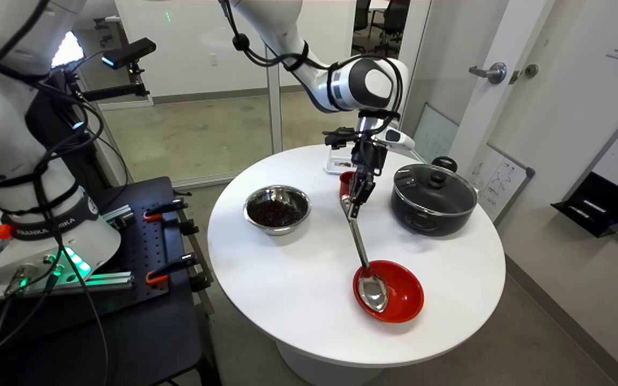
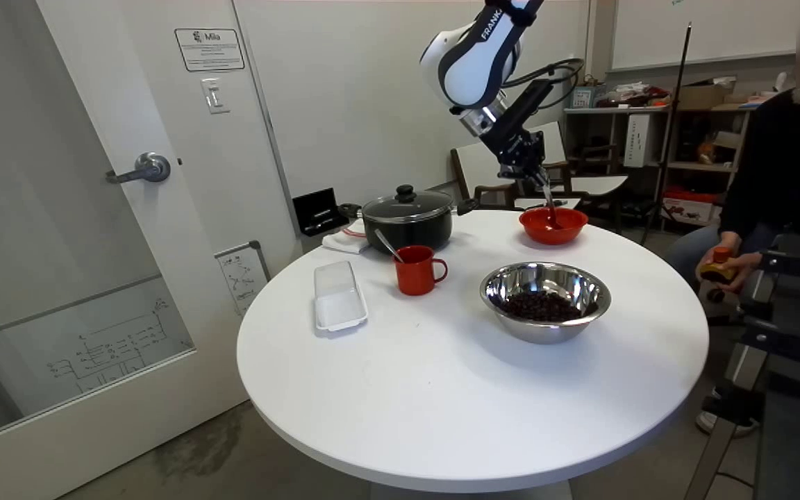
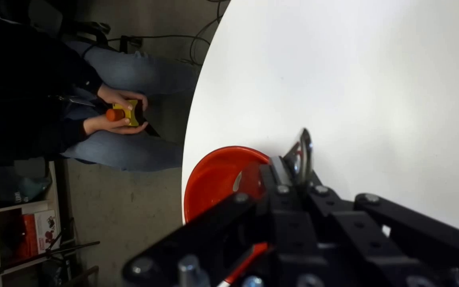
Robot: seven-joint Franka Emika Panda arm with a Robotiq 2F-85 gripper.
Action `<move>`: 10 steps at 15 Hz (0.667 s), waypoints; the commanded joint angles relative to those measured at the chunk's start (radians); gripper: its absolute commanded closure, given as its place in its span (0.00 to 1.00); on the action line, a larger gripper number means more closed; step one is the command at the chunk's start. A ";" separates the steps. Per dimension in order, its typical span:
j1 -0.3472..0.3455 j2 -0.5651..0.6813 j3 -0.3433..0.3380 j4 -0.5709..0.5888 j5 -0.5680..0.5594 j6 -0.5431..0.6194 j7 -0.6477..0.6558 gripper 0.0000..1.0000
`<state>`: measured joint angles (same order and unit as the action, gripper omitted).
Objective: Pick the spoon in the red bowl and stir the contents in the silver bowl, then put the spoon back in the red bowl
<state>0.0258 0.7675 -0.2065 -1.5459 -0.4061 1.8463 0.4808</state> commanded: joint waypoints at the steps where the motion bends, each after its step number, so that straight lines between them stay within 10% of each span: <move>1: 0.012 0.033 -0.018 0.047 -0.021 -0.031 -0.020 0.99; 10: 0.009 0.064 -0.031 0.090 -0.026 -0.028 -0.029 0.99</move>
<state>0.0262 0.8034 -0.2266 -1.5015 -0.4153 1.8421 0.4742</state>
